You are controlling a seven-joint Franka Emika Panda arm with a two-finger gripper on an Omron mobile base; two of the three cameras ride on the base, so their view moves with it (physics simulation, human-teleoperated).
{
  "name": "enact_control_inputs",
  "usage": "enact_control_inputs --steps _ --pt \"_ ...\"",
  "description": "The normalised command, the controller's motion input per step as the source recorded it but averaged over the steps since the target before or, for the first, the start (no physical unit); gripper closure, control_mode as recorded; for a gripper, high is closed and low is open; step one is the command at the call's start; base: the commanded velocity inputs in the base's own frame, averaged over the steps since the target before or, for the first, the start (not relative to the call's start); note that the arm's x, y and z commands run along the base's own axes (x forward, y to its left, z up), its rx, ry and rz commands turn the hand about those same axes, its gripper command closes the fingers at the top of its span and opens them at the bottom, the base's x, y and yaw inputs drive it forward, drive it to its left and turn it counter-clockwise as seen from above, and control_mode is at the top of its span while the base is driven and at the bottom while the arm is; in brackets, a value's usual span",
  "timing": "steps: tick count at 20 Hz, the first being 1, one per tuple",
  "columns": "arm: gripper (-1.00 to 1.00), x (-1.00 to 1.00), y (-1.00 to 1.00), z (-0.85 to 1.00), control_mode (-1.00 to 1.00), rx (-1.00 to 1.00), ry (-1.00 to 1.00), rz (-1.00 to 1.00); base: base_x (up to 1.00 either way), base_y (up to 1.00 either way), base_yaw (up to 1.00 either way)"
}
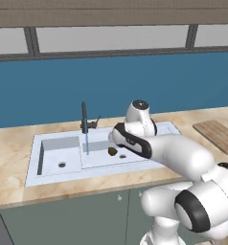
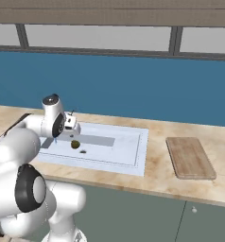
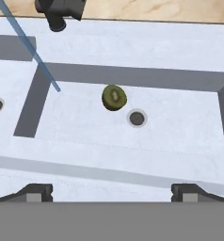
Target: Pick the kiwi from the sink and place it on the cutting board to airdry. Then turn off the sink faucet.
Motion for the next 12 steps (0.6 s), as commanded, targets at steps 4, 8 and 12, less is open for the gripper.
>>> enact_control_inputs --steps 4,8,12 --pt "-1.0 0.17 0.01 -0.16 -1.0 0.0 0.0 0.0 0.0 0.0 0.0" --pt "-1.0 0.17 0.0 -0.21 -1.0 0.0 0.0 0.0 0.0 0.0 0.0" --pt "-1.0 0.17 0.01 -0.23 -1.0 0.0 0.0 0.0 0.0 0.0 0.0"
